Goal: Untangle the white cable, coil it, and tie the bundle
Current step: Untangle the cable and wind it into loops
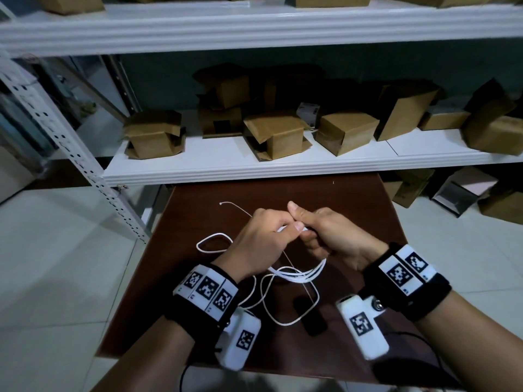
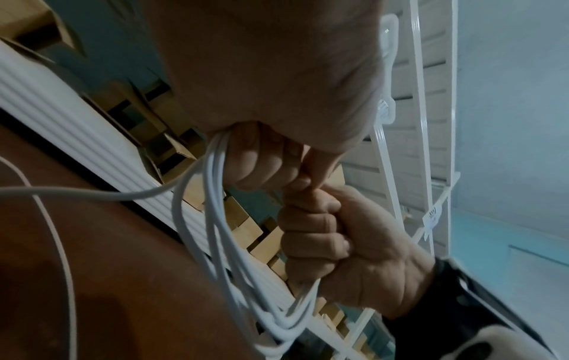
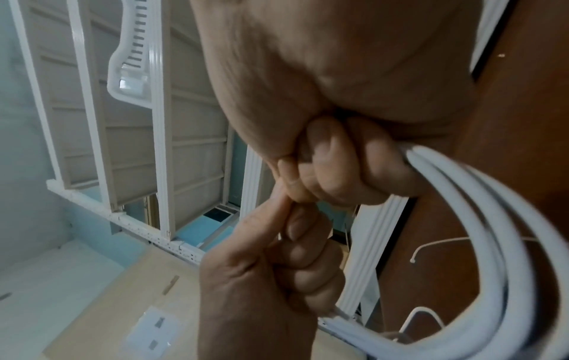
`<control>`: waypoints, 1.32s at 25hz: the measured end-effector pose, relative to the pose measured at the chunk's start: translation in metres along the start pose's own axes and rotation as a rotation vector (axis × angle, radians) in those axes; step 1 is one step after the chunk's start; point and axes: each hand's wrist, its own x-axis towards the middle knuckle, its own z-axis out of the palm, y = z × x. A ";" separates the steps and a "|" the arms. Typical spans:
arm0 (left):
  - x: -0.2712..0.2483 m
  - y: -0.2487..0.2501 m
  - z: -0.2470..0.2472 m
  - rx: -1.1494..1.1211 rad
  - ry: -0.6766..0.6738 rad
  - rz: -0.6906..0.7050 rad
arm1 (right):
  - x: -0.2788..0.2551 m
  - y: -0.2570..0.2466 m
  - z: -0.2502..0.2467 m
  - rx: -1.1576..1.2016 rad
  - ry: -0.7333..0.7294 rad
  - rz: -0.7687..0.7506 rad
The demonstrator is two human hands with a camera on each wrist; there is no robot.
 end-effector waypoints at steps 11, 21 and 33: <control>0.003 0.003 -0.011 -0.769 0.011 -0.143 | 0.001 -0.008 -0.002 0.364 0.045 -0.146; 0.000 -0.005 0.011 0.161 0.010 0.041 | -0.005 0.003 -0.019 -0.353 -0.279 -0.038; 0.002 0.002 -0.015 -0.823 -0.102 -0.204 | 0.002 -0.012 0.001 0.366 0.181 -0.140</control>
